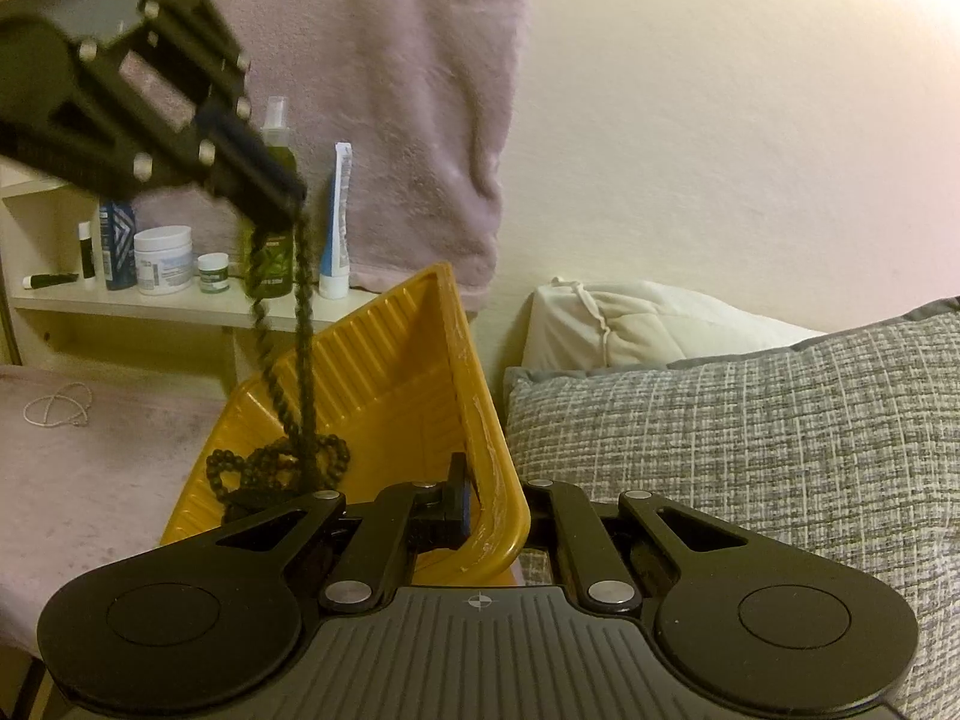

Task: Organize jewelry
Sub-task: 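Lower the necklace into the tray and open the left tool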

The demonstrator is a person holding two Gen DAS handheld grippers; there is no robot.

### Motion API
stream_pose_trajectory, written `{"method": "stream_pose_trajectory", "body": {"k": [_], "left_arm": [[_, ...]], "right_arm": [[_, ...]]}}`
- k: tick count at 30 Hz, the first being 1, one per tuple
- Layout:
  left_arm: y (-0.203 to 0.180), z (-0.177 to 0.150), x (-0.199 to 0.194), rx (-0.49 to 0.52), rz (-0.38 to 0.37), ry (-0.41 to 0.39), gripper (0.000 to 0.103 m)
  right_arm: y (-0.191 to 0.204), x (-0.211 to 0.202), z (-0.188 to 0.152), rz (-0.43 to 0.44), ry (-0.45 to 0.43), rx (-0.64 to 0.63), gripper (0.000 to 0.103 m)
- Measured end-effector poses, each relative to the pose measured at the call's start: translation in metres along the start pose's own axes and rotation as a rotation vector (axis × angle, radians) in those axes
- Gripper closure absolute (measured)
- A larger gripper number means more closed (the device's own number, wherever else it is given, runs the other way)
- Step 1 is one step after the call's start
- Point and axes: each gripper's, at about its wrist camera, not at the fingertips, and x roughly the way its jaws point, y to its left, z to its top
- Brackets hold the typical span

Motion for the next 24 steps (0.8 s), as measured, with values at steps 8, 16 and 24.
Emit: {"method": "stream_pose_trajectory", "body": {"k": [8,16,24], "left_arm": [[-0.004,-0.012,0.017,-0.048,-0.015,0.004,0.097],[0.004,-0.011,0.018,-0.106,0.004,-0.002,0.093],[0.023,-0.021,0.002,-0.204,0.094,-0.009,0.088]], "right_arm": [[0.000,0.000,0.000,-0.001,0.002,-0.001,0.096],[0.000,0.001,0.000,-0.003,0.004,0.001,0.096],[0.000,0.001,0.000,-0.004,0.003,0.002,0.096]]}}
